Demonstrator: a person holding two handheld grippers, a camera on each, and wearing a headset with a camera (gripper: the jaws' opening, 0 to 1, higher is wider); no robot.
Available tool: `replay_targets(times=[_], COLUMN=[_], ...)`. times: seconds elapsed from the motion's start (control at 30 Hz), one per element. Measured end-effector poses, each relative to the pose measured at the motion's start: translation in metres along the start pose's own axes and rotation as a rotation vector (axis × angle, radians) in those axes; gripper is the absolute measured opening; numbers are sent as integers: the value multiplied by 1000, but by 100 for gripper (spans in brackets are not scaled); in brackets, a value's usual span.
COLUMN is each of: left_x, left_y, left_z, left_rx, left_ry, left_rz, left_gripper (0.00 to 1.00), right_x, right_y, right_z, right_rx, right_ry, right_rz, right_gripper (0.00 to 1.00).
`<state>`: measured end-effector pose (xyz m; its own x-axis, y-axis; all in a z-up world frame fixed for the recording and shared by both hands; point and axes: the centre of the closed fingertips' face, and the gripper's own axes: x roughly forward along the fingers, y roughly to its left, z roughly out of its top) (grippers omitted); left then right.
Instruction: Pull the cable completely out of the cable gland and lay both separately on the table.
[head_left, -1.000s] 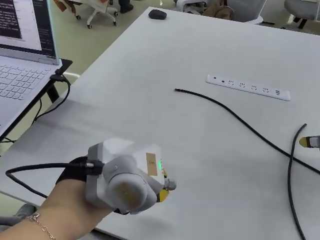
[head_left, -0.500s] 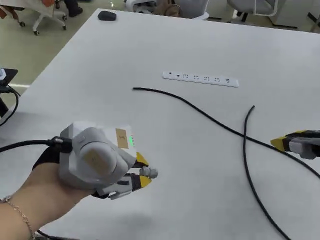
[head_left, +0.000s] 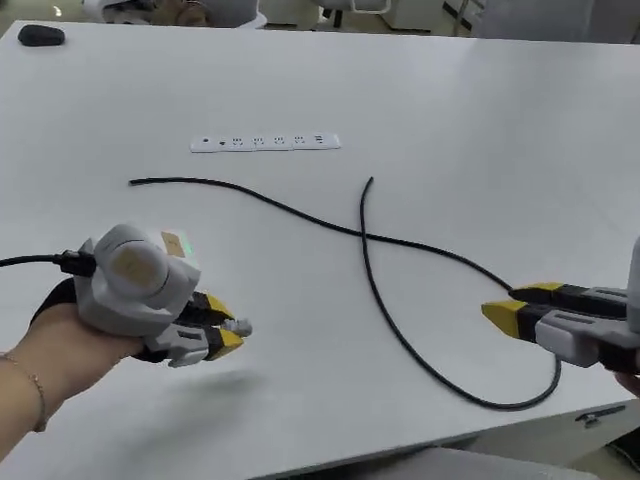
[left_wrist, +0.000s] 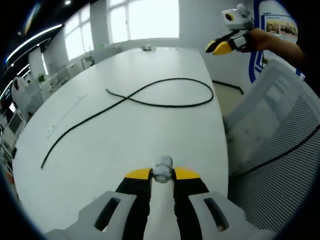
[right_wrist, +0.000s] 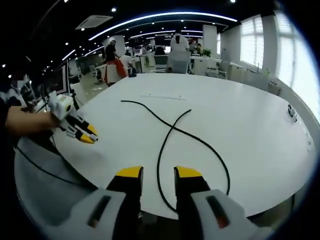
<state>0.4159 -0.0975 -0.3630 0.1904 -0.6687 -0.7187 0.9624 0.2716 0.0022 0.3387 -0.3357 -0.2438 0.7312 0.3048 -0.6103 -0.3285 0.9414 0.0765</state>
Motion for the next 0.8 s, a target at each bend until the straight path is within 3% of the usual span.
replay_targets(times=[0.13, 0.23, 0.6, 0.8], left_x=[15, 23, 25, -7], left_y=[3, 2, -3, -6], left_z=[-18, -33, -41, -30], left_rx=[-34, -14, -28, -4], left_ry=[28, 74, 80, 88], left_rz=[-24, -29, -37, -41], left_gripper=[17, 17, 19, 30], right_x=[-19, -31, -43, -33], right_y=[7, 9, 12, 18], right_z=[-3, -3, -3, 3], right_rx=[-2, 13, 13, -17], right_ry=[-13, -31, -32, -16], right_rz=[-20, -35, -47, -11], right_gripper=[24, 24, 24, 24])
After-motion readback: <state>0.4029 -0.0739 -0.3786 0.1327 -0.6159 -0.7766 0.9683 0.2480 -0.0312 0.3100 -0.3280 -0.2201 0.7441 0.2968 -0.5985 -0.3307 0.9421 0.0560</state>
